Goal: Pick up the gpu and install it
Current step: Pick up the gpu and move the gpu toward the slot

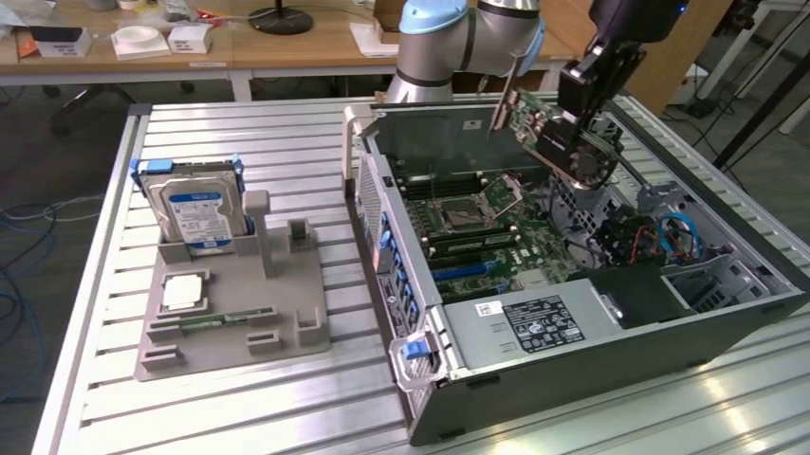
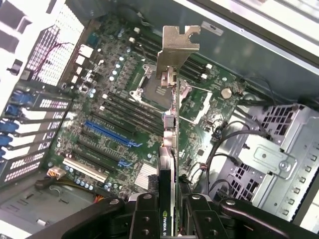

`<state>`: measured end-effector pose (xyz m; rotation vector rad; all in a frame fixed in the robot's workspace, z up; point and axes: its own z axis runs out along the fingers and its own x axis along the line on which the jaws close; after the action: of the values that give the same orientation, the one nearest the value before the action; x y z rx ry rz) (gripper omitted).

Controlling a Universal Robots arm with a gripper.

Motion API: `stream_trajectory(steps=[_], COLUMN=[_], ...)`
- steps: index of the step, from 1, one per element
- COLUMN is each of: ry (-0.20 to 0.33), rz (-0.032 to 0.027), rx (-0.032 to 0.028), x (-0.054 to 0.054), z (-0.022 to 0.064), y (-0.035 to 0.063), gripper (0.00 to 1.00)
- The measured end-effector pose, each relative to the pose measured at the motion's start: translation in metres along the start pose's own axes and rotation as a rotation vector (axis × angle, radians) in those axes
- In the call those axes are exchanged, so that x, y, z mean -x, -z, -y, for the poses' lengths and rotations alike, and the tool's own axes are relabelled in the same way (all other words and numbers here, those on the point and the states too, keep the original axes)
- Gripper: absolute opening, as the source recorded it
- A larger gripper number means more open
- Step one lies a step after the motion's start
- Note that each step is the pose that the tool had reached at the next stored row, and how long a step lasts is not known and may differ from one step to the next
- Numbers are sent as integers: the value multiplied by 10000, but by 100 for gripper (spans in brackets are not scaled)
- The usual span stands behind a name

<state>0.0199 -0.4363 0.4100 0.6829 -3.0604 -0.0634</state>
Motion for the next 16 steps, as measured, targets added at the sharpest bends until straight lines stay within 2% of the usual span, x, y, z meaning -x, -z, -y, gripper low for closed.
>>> stream_trajectory(steps=[16], ry=[1734], rz=[-70], rx=[6], x=[0], z=[0], y=[-6], gripper=[26])
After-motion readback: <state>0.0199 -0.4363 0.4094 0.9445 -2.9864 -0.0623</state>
